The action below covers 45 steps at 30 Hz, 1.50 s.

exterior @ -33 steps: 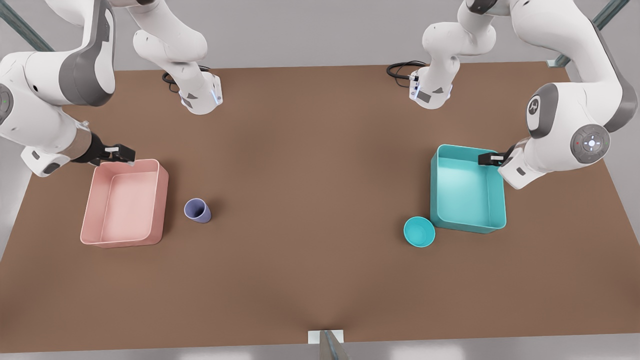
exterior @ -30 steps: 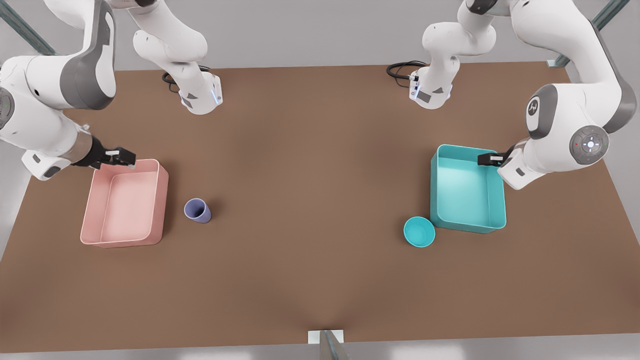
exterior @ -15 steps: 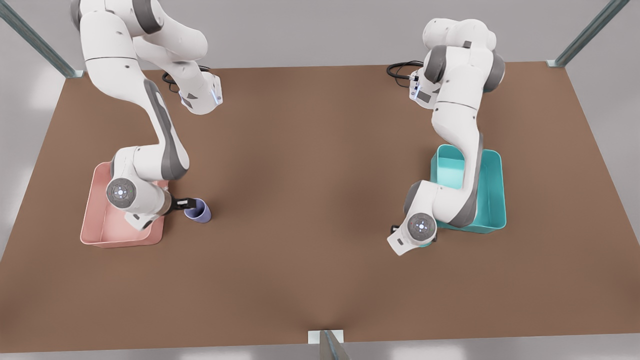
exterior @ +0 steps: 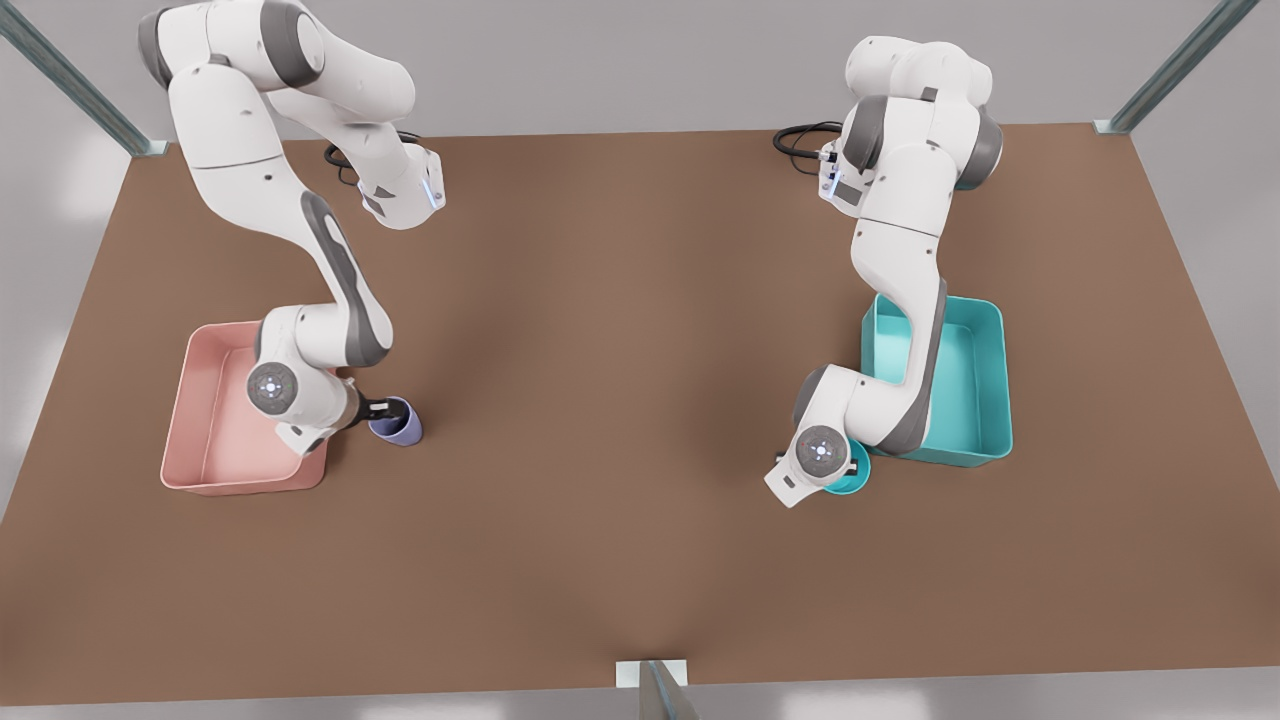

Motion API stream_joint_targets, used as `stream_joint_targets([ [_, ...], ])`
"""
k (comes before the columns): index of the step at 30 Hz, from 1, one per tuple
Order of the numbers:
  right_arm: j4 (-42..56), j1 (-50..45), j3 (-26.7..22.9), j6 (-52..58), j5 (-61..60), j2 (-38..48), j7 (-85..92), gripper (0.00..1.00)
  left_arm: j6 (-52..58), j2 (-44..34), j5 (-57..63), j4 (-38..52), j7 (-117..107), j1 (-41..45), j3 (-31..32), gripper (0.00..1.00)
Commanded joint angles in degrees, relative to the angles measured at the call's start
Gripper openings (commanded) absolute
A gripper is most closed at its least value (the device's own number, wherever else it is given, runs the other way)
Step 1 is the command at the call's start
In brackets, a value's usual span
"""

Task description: Put the bowls and cups in different boxes

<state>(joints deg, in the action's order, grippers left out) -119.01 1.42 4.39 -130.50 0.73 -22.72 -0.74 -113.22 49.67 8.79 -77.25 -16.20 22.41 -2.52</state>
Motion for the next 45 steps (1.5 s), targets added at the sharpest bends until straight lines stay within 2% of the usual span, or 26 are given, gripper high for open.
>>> stream_joint_targets([
  [1, -0.08, 0.07, 0.0, -2.92, -0.29, -0.4, 0.39, 1.0, -0.25, -0.1, -1.06, 0.08, -7.62, 0.09, -0.03, 0.23],
  [3, -0.08, 0.33, 0.0, -3.36, -0.2, -1.27, 0.39, 1.0, -0.34, -0.1, -1.15, 0.08, -9.81, 0.62, -0.03, 0.21],
  [4, -0.08, 0.33, 0.0, -3.36, -0.2, -1.36, 0.39, 0.9, -0.34, -0.19, -1.23, 0.26, -10.87, 0.8, -0.03, 0.21],
  [5, 0.0, 0.33, 0.09, -3.36, -0.2, -1.36, 0.39, 0.63, -0.25, -0.71, -2.11, 0.44, -12.45, 1.23, 0.06, 0.21],
  [6, 0.09, 0.25, 0.09, -3.36, -0.2, -1.45, 0.3, 0.46, 2.81, -1.77, -2.81, 1.22, -12.63, 1.59, 0.06, 0.21],
  [9, 0.71, -0.19, 0.18, -2.66, -0.2, -1.45, -0.4, 0.27, 11.59, -7.91, -2.46, 3.07, -12.63, 1.76, -0.55, 0.21],
  [10, 0.8, -0.37, 0.18, -2.57, -0.2, -1.45, -0.67, 0.21, 19.68, -12.74, -1.94, 2.99, -12.55, 1.24, -1.26, 0.21],
  [12, 0.97, -0.81, 0.27, -2.48, -0.2, -1.36, -0.67, 0.21, 30.24, -20.31, -2.2, 1.5, -12.72, -3.23, -1.7, 0.21],
  [14, 2.9, -0.46, 0.27, -0.02, -2.92, -0.66, 0.21, 0.21, 29.46, -24.88, -0.09, -6.85, -12.46, -7.9, -1.7, 0.21],
  [16, 5.89, 0.33, 0.18, 3.14, -5.2, 1.53, 3.37, 0.21, 16.03, -26.38, -0.09, -18.09, -12.54, -10.98, -1.87, 0.21],
  [19, 15.03, 3.41, -0.08, 11.23, -6.88, 2.59, 12.6, 0.21, 3.89, -25.68, -0.27, -27.86, -12.46, -11.59, -2.22, 0.21],
  [22, 21.53, 10.08, -0.52, 20.63, -6.0, 2.77, 20.86, 0.21, -6.84, -23.92, -0.27, -34.1, -12.46, -13.7, -2.4, 0.21],
  [25, 21.8, 12.73, -2.9, 23.27, -2.14, 2.15, 25.7, 0.21, -10.27, -22.86, -0.27, -37.01, -12.46, -14.41, -2.49, 0.21],
  [26, 21.71, 12.81, -3.6, 23.8, -0.99, 1.89, 26.14, 0.21, -10.09, -22.69, -0.27, -37.09, -12.46, -14.41, -2.49, 0.33],
  [27, 21.8, 12.9, -4.48, 23.98, 0.32, 1.36, 26.58, 0.21, -9.65, -22.86, -0.27, -37.09, -12.54, -14.32, -2.49, 0.8],
  [28, 21.72, 12.9, -4.83, 24.06, 0.85, 0.66, 26.58, 0.21, -8.69, -23.13, -0.18, -37.01, -12.37, -14.32, -2.49, 0.93],
  [30, 21.19, 12.99, -5.44, 24.24, 0.85, -0.22, 27.72, 0.21, -3.69, -25.5, -0.09, -36.39, -11.15, -14.15, -2.49, 0.98],
  [31, 21.28, 12.99, -5.53, 23.63, 0.77, -0.83, 27.63, 0.21, 6.21, -29.79, -0.61, -32.89, -9.29, -14.23, -2.4, 1.0],
  [32, 21.45, 12.99, -5.53, 22.14, 0.77, -1.8, 27.63, 0.21, 22.64, -31.13, -1.23, -23.15, -9.03, -14.23, 0.14, 1.0],
  [33, 21.72, 13.34, -5.62, 19.77, 0.77, -3.38, 27.63, 0.21, 33.03, -31.13, -1.41, -14.62, -8.59, -14.23, 3.74, 1.0],
  [34, 21.54, 13.52, -5.62, 17.57, 0.77, -4.44, 27.81, 0.21, 38.41, -32.27, -3.42, -8.98, -4.58, -14.32, 6.21, 1.0],
  [35, 21.28, 13.78, -5.62, 15.11, 0.77, -5.58, 27.81, 0.21, 41.48, -34.2, -7.12, -4.94, 10.35, -14.76, 6.3, 1.0],
  [37, 20.75, 13.78, -5.62, 10.89, 0.68, -6.72, 27.81, 0.21, 45.98, -33.86, -7.21, 4.9, 15.93, -14.76, 6.48, 1.0],
  [41, 19.25, 14.48, -5.62, 3.94, 0.68, -9.18, 27.9, 0.21, 42.99, -32.71, -7.21, 5.62, 15.76, -14.58, 6.74, 1.0],
  [44, 18.73, 14.48, -5.53, 4.2, -0.02, -9.62, 27.81, 0.21, 42.9, -32.09, -7.3, 5.45, 15.76, -14.32, 6.83, 1.0],
  [45, 18.29, 14.48, -5.53, 4.55, -0.2, -9.62, 27.64, 0.57, 42.38, -32.09, -7.21, 5.36, 15.76, -14.41, 6.74, 1.0],
])
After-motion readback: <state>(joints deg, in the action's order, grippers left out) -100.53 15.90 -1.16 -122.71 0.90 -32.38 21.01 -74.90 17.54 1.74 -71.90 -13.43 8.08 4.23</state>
